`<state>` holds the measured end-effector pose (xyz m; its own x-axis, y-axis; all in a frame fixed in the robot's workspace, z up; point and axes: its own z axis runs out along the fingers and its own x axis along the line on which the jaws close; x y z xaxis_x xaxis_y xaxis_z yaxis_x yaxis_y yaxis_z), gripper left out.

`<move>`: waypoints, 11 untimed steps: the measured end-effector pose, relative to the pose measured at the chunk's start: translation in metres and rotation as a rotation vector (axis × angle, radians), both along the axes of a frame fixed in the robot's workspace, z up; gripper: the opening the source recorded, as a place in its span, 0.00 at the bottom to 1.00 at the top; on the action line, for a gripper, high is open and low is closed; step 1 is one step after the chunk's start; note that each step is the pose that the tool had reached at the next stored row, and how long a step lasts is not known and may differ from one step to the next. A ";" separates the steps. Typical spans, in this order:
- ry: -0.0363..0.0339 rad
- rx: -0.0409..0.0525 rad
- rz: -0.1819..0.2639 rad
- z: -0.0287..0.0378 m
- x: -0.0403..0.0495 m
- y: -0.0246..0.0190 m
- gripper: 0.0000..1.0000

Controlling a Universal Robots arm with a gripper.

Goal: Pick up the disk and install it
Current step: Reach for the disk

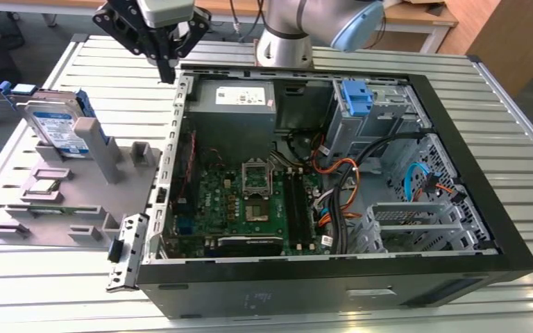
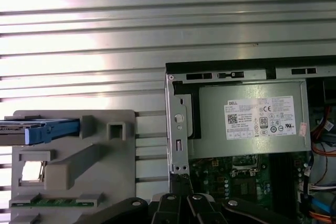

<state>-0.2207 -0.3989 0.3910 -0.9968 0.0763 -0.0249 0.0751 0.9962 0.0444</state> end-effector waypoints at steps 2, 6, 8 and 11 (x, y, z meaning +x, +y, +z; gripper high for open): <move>0.0001 0.0000 0.000 0.0000 -0.0022 0.0000 0.11; 0.0001 0.0000 0.000 0.0000 -0.0064 0.0000 0.11; 0.0001 0.0000 0.000 0.0000 -0.0087 0.0000 0.11; 0.0000 0.0000 0.000 0.0000 -0.0127 0.0000 0.11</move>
